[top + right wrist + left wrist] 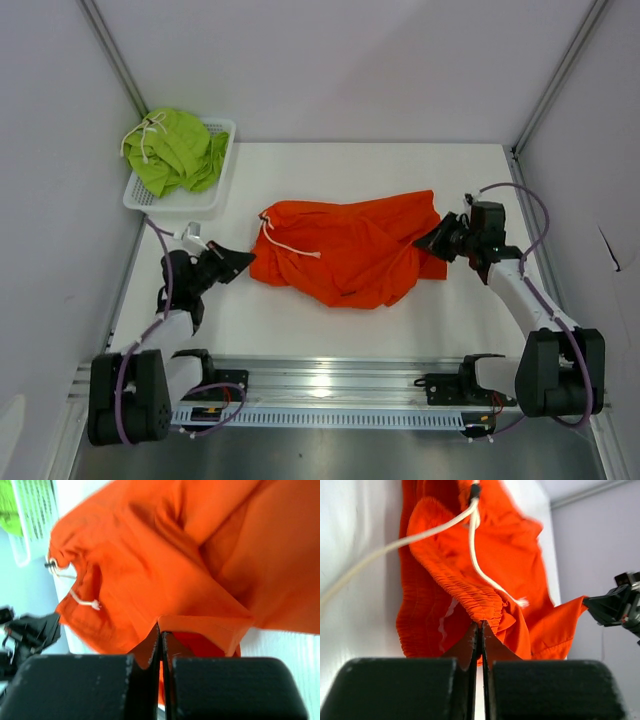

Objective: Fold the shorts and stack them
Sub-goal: Flatten the shorts out

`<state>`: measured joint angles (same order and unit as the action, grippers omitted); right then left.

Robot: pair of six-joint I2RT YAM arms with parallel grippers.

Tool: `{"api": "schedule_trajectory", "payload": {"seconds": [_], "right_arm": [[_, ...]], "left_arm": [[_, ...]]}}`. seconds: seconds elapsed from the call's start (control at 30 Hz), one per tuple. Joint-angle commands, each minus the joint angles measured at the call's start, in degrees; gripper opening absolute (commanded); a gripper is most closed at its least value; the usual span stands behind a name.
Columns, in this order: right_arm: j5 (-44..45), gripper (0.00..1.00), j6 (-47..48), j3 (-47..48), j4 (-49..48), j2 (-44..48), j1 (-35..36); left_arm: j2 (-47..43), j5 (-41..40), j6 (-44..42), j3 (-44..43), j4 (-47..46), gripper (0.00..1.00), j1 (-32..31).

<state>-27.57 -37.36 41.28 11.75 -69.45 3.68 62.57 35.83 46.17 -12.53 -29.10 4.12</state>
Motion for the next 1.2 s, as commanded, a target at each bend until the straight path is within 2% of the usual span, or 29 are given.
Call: {"api": "schedule_trajectory", "payload": {"seconds": [0.0,0.07,0.17,0.27,0.43,0.63,0.73,0.8,0.83,0.87,0.93,1.03,1.1,1.17], "right_arm": [[3.91,0.0,2.21,6.87,3.97,-0.33,-1.75],[7.95,0.0,1.16,6.98,5.39,0.45,-1.92],[10.08,0.0,-0.25,6.02,4.26,1.51,-1.93],[7.9,0.0,-0.34,4.78,1.8,0.64,-1.75],[4.64,0.0,1.24,5.13,-0.32,-6.38,0.01],[-1.5,0.01,3.09,4.34,-5.76,-14.3,0.98],[-5.54,0.06,3.44,2.67,-9.7,-16.76,0.19],[-7.92,0.13,3.26,1.71,-11.13,-18.08,-0.34],[-10.81,0.17,2.91,0.4,-14.79,-18.26,-1.04],[-12.23,0.25,2.56,-0.4,-16.13,-18.35,-1.39],[-15.91,0.29,1.86,-3.03,-20.25,-18.27,-2.27],[-18.91,0.41,1.86,-5.5,-24.56,-17.3,-2.45],[-20.67,0.47,1.6,-8.4,-27.2,-16.16,-2.54],[-21.55,0.48,0.63,-11.03,-31.16,-15.63,-2.37]], "left_arm": [[-8.76,1.35,4.88,1.46,-5.26,0.0,4.74],[-14.28,-0.05,4.89,1.55,-2.65,0.0,5.63],[-17.82,0.02,4.89,0.76,-0.87,0.0,5.81],[-18.97,0.99,4.28,-0.56,1.15,0.0,5.9],[-14.94,-0.06,1.38,-0.13,3.79,0.0,5.9],[-8.18,-1.82,1.73,2.43,-0.77,0.0,6.51],[-5.27,-2.0,2.25,1.82,-0.87,0.0,8.09],[-4.04,-1.65,2.95,1.81,-1.39,0.0,10.2],[-3.51,-1.3,3.05,1.55,-1.74,0.0,11.08],[-2.46,-0.77,3.13,1.29,-1.92,0.0,12.13],[-1.4,-0.42,2.78,0.41,-2.19,0.0,12.67],[0.1,-0.76,1.82,-0.47,-1.57,0.0,13.11],[0.97,-1.46,0.94,-1.08,-0.87,0.0,13.11],[1.42,-1.73,0.32,-1.26,-0.34,0.0,13.02]]}}
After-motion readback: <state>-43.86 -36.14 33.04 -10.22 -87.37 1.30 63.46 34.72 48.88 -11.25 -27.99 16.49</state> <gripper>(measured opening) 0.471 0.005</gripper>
